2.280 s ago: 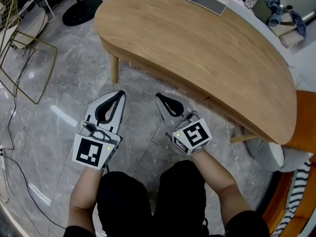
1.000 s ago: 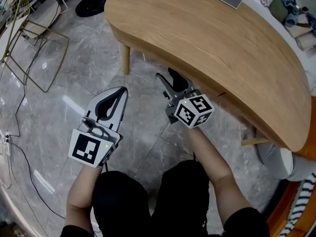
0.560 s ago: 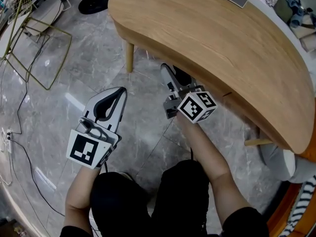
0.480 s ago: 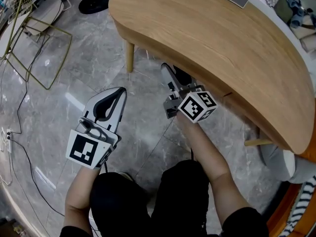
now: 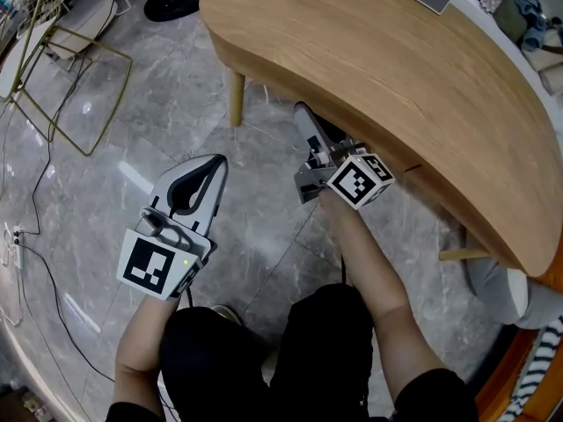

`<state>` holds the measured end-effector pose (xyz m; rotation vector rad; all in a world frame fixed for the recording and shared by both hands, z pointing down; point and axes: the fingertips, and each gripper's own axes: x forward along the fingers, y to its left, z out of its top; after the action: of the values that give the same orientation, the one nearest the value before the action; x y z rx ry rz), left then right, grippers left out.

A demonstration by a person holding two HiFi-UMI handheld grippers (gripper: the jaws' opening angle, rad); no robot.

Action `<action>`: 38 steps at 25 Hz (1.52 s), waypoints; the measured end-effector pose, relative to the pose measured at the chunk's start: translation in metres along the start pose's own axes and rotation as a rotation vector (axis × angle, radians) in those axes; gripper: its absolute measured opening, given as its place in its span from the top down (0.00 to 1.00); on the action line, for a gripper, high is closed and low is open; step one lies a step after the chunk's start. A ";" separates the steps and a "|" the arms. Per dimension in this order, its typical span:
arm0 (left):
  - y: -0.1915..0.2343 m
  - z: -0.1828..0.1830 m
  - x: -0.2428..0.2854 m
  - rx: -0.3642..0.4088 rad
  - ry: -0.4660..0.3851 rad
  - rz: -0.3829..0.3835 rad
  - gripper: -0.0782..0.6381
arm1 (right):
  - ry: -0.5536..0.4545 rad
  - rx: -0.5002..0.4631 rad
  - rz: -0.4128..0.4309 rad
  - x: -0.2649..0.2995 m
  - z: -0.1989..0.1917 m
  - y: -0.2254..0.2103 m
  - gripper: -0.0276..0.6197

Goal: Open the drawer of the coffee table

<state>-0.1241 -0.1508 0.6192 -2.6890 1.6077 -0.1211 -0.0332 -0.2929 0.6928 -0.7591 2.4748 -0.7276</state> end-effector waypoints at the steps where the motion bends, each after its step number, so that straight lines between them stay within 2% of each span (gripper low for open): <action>1: 0.000 0.000 0.000 0.000 0.002 -0.001 0.88 | -0.005 0.006 0.008 0.000 0.001 0.000 0.62; 7: 0.002 -0.001 -0.004 0.000 0.003 0.000 0.88 | -0.033 0.071 -0.001 -0.001 0.002 -0.001 0.62; 9: 0.003 -0.003 -0.006 0.008 0.009 0.001 0.88 | -0.036 0.087 -0.011 -0.003 0.002 -0.003 0.66; 15: 0.007 0.007 -0.011 0.013 -0.040 0.008 0.88 | -0.012 0.048 -0.058 -0.004 -0.001 -0.006 0.71; 20: 0.007 -0.002 -0.015 0.007 0.009 0.008 0.88 | 0.008 0.025 -0.064 -0.007 -0.002 -0.004 0.73; 24: 0.005 0.005 -0.014 -0.013 -0.009 0.000 0.88 | 0.019 0.020 -0.066 -0.008 -0.004 -0.001 0.73; 27: 0.006 0.002 -0.016 -0.001 0.000 0.005 0.88 | 0.024 0.012 -0.064 -0.008 -0.006 0.001 0.73; 33: 0.005 0.003 -0.016 -0.002 -0.008 0.004 0.88 | 0.089 -0.148 -0.041 -0.021 -0.029 0.028 0.77; 38: 0.003 0.001 -0.019 0.007 -0.003 0.005 0.88 | 0.103 -0.104 -0.051 -0.023 -0.033 0.032 0.77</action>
<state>-0.1355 -0.1356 0.6170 -2.6786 1.6100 -0.1215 -0.0463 -0.2450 0.7048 -0.8453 2.6122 -0.6762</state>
